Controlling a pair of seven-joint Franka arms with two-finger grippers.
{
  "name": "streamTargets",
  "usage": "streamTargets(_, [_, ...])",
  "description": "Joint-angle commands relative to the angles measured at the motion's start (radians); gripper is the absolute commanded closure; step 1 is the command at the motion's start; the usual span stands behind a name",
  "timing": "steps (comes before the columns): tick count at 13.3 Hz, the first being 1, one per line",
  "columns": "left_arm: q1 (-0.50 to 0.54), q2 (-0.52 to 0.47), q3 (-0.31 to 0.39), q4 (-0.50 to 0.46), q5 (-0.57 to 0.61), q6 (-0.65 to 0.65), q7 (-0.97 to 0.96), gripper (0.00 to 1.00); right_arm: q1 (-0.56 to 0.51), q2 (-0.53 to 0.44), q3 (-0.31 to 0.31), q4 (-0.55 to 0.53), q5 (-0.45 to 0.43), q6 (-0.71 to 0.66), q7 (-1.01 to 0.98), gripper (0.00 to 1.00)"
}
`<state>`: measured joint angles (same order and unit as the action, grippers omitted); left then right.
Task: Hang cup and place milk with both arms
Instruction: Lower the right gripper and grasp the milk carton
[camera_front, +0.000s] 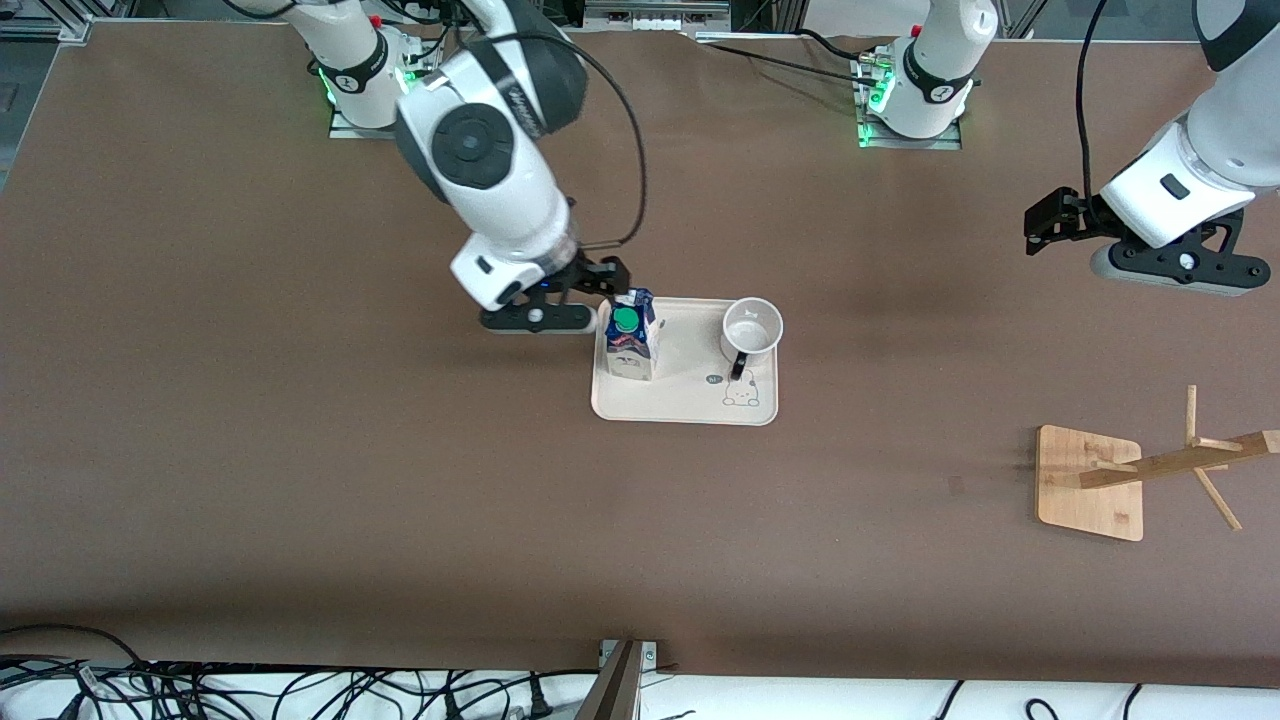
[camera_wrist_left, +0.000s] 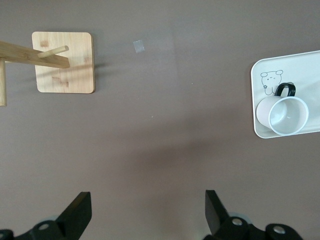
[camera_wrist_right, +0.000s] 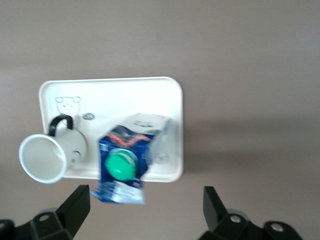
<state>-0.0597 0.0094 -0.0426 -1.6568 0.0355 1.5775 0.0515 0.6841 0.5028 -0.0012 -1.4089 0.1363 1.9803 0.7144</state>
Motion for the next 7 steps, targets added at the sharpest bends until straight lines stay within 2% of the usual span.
streamTargets(1, [0.003, 0.017, 0.0, 0.034, -0.008, -0.022, 0.024, 0.0, 0.054, 0.106, -0.016, 0.08, -0.018, 0.063, 0.109, 0.0])
streamTargets(3, [0.003, 0.017, 0.0, 0.034, -0.009, -0.024, 0.022, 0.0, 0.075, 0.128, -0.017, 0.079, -0.07, 0.072, 0.146, 0.0])
streamTargets(7, [0.001, 0.017, 0.0, 0.034, -0.009, -0.024, 0.024, 0.0, 0.092, 0.146, -0.019, 0.048, -0.101, 0.095, 0.155, 0.0])
